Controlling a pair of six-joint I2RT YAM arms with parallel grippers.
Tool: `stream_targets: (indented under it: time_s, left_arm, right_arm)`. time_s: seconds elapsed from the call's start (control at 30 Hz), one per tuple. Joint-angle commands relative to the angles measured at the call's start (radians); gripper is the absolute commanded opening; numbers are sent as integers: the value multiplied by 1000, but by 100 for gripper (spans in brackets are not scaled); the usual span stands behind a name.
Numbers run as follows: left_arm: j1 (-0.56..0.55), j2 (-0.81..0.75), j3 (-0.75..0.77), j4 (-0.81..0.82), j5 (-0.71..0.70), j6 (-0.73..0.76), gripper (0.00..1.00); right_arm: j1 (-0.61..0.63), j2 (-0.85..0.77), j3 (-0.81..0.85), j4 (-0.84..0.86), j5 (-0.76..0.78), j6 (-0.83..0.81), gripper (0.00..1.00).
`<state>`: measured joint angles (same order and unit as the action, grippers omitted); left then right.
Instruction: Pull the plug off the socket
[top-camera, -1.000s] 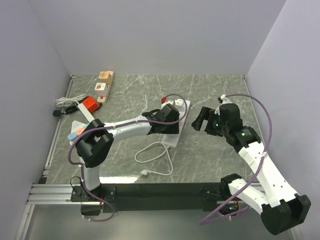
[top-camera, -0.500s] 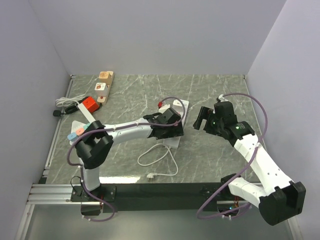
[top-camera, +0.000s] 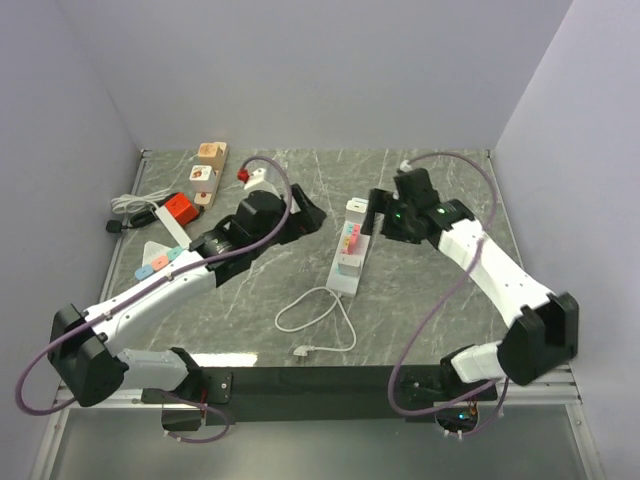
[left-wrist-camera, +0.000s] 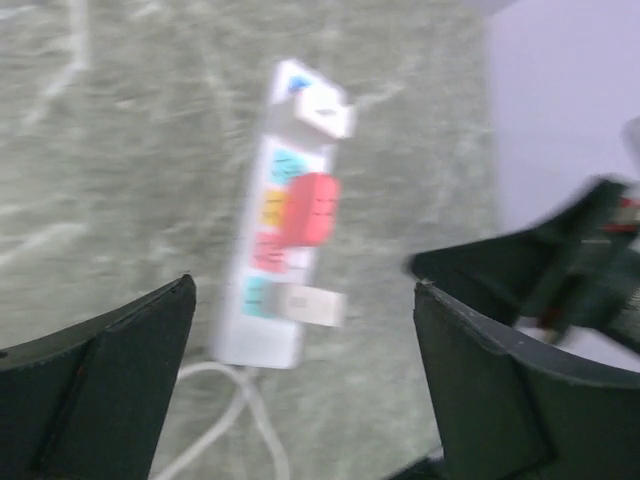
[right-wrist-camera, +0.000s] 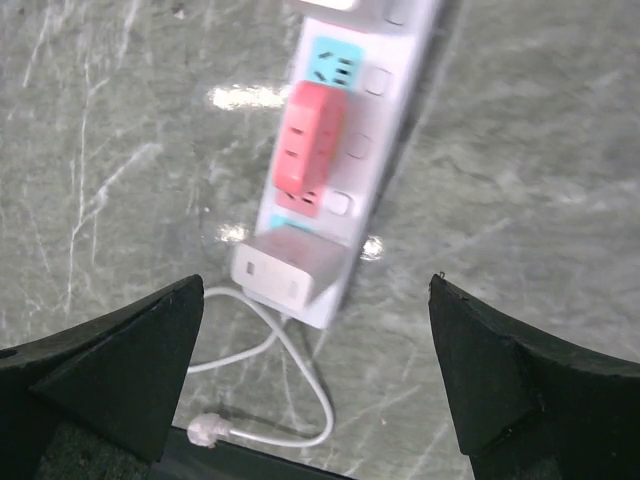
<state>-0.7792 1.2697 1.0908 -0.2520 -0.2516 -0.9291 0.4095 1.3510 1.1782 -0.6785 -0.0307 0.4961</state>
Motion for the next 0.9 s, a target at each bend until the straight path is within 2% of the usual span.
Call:
stream_targets:
  time_s: [0.0, 0.1, 0.2, 0.4, 0.63, 0.87]
  left_arm:
    - [81, 54, -83, 25, 115, 108, 94]
    - [89, 112, -85, 37, 179, 157, 84]
    - [89, 134, -118, 85, 242, 164, 81]
    - [89, 168, -163, 162, 275, 164, 81]
    - [95, 149, -196, 192, 279, 141, 81]
    - [98, 154, -223, 203, 279, 127, 82]
  right_arm:
    - [52, 97, 138, -50, 57, 5, 100]
    - [81, 193, 219, -84, 107, 35, 99]
    - [104, 276, 279, -116, 143, 55, 96]
    - [130, 399, 325, -144, 150, 85, 92]
    - [138, 497, 368, -118, 124, 91, 79]
    - [140, 528, 410, -135, 157, 91, 79]
